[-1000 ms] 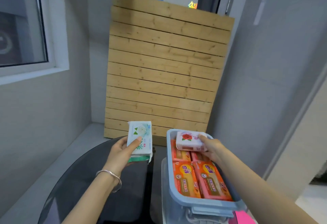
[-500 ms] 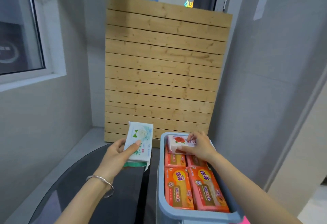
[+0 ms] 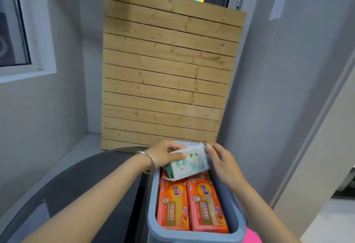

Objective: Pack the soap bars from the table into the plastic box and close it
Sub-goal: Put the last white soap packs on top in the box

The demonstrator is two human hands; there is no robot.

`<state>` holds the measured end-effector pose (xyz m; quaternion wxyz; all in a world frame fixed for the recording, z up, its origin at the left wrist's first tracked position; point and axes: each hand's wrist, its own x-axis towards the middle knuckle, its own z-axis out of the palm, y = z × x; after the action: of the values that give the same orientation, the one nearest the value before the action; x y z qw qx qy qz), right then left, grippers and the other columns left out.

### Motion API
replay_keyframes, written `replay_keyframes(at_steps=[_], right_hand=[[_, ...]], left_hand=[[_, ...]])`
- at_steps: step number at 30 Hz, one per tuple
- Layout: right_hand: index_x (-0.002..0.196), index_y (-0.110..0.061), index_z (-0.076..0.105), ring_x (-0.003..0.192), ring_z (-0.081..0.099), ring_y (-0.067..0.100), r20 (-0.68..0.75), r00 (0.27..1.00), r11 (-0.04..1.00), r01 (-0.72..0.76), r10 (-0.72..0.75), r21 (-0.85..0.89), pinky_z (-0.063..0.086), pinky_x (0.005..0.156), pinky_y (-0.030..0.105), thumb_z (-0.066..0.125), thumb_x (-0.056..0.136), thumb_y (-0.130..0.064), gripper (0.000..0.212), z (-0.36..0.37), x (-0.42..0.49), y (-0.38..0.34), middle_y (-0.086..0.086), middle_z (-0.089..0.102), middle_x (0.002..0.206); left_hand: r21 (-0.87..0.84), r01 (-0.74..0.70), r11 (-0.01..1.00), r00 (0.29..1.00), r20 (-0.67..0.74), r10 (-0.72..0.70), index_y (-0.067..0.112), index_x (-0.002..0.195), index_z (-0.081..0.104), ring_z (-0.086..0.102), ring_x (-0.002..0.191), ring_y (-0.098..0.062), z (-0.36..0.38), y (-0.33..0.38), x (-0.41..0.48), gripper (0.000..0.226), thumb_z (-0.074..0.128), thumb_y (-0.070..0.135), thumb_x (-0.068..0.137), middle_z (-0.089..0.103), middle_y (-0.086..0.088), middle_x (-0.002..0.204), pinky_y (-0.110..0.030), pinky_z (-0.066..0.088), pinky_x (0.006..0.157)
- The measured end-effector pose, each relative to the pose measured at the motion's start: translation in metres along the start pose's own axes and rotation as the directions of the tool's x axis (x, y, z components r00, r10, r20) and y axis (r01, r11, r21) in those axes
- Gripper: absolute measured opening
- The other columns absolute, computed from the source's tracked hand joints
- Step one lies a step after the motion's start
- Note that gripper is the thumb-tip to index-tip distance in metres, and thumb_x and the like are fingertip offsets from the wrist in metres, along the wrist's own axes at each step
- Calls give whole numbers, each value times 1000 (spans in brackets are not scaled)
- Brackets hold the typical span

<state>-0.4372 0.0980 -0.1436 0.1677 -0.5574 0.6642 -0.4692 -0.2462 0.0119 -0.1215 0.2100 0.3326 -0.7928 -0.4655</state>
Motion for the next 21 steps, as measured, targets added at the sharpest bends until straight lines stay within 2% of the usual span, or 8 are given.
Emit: replay_keyframes(at_steps=[2, 3, 7, 10, 12, 13, 16, 21], right_hand=[[114, -37, 59, 107, 62, 11, 48, 998, 998, -42, 44, -38, 56, 84, 35, 49, 92, -45, 25, -2, -3, 11, -10, 67, 110], [116, -38, 58, 106, 63, 11, 87, 995, 997, -48, 53, -52, 57, 84, 40, 51, 90, -46, 28, -2, -5, 14, -10, 67, 112], [124, -38, 54, 110, 56, 10, 109, 993, 955, 67, -37, -288, 45, 99, 41, 50, 85, -56, 43, 5, -6, 21, -13, 61, 113], [116, -36, 55, 107, 56, 10, 111, 994, 937, 61, -24, -343, 46, 97, 43, 48, 80, -63, 46, 6, -4, 22, -13, 61, 109], [113, -35, 58, 104, 58, 12, 112, 994, 942, 54, -18, -332, 47, 96, 43, 45, 75, -69, 52, 6, -1, 25, -14, 64, 108], [115, -35, 59, 103, 58, 13, 109, 994, 937, 60, -24, -343, 44, 99, 42, 46, 77, -66, 50, 7, 0, 24, -13, 65, 108], [125, -31, 59, 104, 59, 14, 83, 996, 891, 64, -29, -450, 22, 109, 34, 48, 91, -48, 39, 7, 3, 19, -8, 71, 107], [130, -28, 56, 113, 55, 21, 115, 993, 852, 42, 22, -521, 19, 109, 37, 42, 94, -48, 44, 14, 4, 9, -3, 73, 107]], left_hand=[[111, -40, 993, 995, 95, 30, 10, 112, 67, 60, 86, -4, 3, 0, 11, 29, 58, 27, 90, 62, 6, 102, -8, 48, 67], [142, -49, 989, 991, 132, 30, 9, 110, 67, 59, 82, -3, 3, 0, 14, 28, 57, 27, 91, 62, 7, 97, -8, 48, 66], [301, -124, 945, 979, 190, 68, 10, 109, 67, 58, 85, -7, 2, -4, 20, 32, 51, 32, 93, 64, 4, 96, -25, 50, 79], [509, -180, 841, 983, 69, 169, 21, 119, 61, 50, 108, -12, 8, -11, 17, 38, 55, 41, 88, 60, 2, 118, -34, 44, 97], [582, -159, 798, 979, -11, 202, 31, 128, 51, 39, 120, -11, 10, -12, 7, 61, 61, 58, 75, 50, 7, 128, -33, 36, 104], [600, -160, 784, 980, 0, 200, 33, 133, 46, 35, 125, -10, 9, -12, 2, 74, 61, 65, 68, 46, 9, 133, -33, 33, 106], [663, -145, 734, 989, 78, 125, 30, 144, 30, 27, 139, -10, 8, -13, -8, 91, 62, 68, 68, 34, 10, 151, -32, 25, 113], [767, -70, 638, 989, 139, -58, 32, 150, 11, 1, 148, -19, 6, -9, -8, 87, 50, 65, 80, 6, 4, 160, -39, 5, 118]])
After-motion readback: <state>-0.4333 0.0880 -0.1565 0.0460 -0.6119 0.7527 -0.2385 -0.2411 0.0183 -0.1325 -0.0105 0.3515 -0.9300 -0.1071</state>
